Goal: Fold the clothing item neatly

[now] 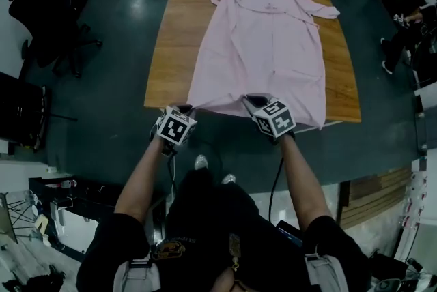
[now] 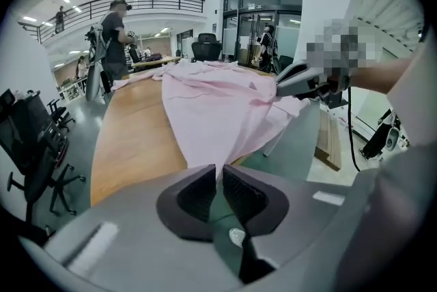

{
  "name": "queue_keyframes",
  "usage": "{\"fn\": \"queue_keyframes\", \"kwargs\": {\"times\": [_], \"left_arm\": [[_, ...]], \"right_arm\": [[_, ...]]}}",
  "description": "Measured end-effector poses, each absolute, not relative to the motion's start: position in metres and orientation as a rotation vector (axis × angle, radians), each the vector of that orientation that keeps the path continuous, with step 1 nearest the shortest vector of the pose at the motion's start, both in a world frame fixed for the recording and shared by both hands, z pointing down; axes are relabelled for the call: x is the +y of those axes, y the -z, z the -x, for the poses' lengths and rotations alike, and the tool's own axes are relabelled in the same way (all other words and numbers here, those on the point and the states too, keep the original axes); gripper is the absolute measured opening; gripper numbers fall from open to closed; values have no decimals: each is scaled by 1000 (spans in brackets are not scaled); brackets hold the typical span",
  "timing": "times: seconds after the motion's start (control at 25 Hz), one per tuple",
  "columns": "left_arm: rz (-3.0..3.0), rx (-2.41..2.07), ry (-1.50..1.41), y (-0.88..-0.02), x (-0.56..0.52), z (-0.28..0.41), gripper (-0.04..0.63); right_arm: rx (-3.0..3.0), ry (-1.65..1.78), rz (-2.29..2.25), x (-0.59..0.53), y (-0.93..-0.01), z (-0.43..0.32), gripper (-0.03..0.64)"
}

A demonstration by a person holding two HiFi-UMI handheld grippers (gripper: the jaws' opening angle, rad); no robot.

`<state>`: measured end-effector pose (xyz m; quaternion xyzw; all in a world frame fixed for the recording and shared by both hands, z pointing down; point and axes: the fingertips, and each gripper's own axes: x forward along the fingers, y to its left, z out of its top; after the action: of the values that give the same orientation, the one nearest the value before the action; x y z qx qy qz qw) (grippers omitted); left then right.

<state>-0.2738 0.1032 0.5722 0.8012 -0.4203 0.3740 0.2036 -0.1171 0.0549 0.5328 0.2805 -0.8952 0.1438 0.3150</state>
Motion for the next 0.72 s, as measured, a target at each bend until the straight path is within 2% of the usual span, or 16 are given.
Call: {"fn": "queue_keyframes", "kwargs": {"times": [0.2, 0.56, 0.72], "left_arm": [[-2274, -1108, -1093, -573, 110, 259, 64], [-2218, -1206, -1091, -566, 92, 267, 63], [-2219, -1258, -1035, -556, 67, 262, 63]], "right_arm": [[-2311, -393, -803, 55, -550, 89, 14], [-2232, -423, -798, 62, -587, 67, 18], [-2196, -418, -713, 76, -591, 65, 47]]}}
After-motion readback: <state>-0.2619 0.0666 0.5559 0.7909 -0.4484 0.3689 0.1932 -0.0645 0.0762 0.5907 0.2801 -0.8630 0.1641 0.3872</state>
